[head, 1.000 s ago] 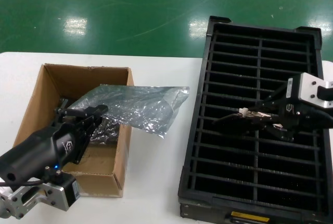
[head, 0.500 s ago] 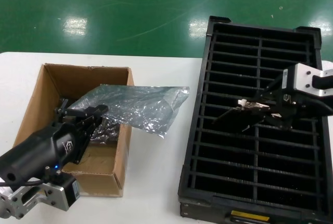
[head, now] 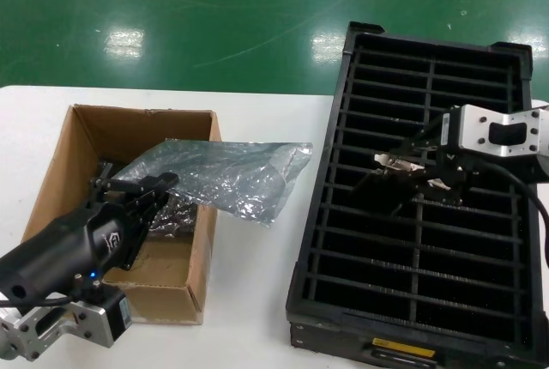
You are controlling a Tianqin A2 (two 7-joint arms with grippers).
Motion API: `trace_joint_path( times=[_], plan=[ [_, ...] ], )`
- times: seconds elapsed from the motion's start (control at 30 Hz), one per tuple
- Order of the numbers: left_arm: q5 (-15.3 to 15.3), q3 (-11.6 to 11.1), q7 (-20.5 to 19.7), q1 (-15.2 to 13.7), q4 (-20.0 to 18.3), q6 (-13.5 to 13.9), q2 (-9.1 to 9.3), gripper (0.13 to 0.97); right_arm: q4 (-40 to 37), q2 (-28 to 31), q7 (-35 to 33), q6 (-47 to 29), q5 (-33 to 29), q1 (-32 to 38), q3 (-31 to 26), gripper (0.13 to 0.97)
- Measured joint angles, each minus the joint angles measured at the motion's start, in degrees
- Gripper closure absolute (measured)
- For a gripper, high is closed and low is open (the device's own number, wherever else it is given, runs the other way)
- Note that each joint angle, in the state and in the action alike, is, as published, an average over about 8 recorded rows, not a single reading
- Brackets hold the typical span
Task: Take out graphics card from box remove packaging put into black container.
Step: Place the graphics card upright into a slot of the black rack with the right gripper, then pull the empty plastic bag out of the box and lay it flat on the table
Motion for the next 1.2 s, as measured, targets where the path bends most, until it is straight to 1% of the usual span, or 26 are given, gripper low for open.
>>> trace_joint_path(
  times=[0.17,0.3,0.4,0.5,0.57,0.6,0.7,0.8,0.87,0.9,0.97,1.03,1.1,1.17,1.2],
  plan=[
    [0.00,0.00,0.00,0.00,0.00,0.00,0.00,0.958,0.28,-0.12,-0.16,0.44,-0.27,-0.32,0.09,0.839],
    [0.00,0.00,0.00,0.00,0.00,0.00,0.00,0.958,0.84,0.01,0.21,0.85,-0.32,-0.71,0.54,0.839],
    [0.00,0.00,0.00,0.00,0.00,0.00,0.00,0.958,1.71,0.07,1.45,2.08,-0.52,-1.69,1.57,0.791],
    [0.00,0.00,0.00,0.00,0.00,0.00,0.00,0.958,3.41,-0.08,4.08,5.04,-1.20,-4.32,3.81,0.742],
    [0.00,0.00,0.00,0.00,0.00,0.00,0.00,0.958,5.00,-0.53,6.61,8.05,-2.17,-7.27,6.19,0.710],
    [0.00,0.00,0.00,0.00,0.00,0.00,0.00,0.958,5.85,-0.92,8.00,9.75,-2.85,-9.00,7.62,0.710],
    [0.00,0.00,0.00,0.00,0.00,0.00,0.00,0.958,8.28,-3.00,12.29,15.07,-5.75,-14.72,12.64,0.637],
    [0.04,-0.03,-0.31,-0.09,-0.01,0.21,0.11,0.958,10.44,-6.95,17.05,20.44,-10.26,-20.76,18.77,0.565],
    [0.09,-0.12,-1.25,-0.33,-0.07,0.76,0.39,0.958,11.68,-10.22,20.01,23.56,-13.47,-24.39,22.96,0.516],
    [0.13,-0.22,-2.19,-0.55,-0.15,1.29,0.65,0.958,12.16,-11.63,21.13,24.73,-14.76,-25.79,24.66,0.516],
    [0.23,-0.85,-5.11,-1.28,-0.45,3.29,1.82,0.958,12.86,-13.86,22.69,26.36,-16.65,-27.83,27.28,0.468],
    [0.10,-2.07,-9.38,-2.40,-0.85,6.65,3.88,0.958,13.14,-14.97,23.00,26.80,-17.33,-28.62,28.54,0.419],
    [-0.36,-3.84,-14.44,-3.87,-1.24,11.02,6.75,0.958,13.01,-14.94,22.26,26.36,-16.98,-28.37,28.53,0.371],
    [-1.06,-6.04,-19.79,-5.62,-1.46,16.04,10.27,0.958,12.77,-14.59,21.35,25.72,-16.43,-27.85,28.16,0.323],
    [-1.45,-7.18,-22.29,-6.54,-1.42,18.52,12.15,0.958,12.67,-14.45,21.00,25.46,-16.23,-27.66,28.02,0.323]
  ],
)
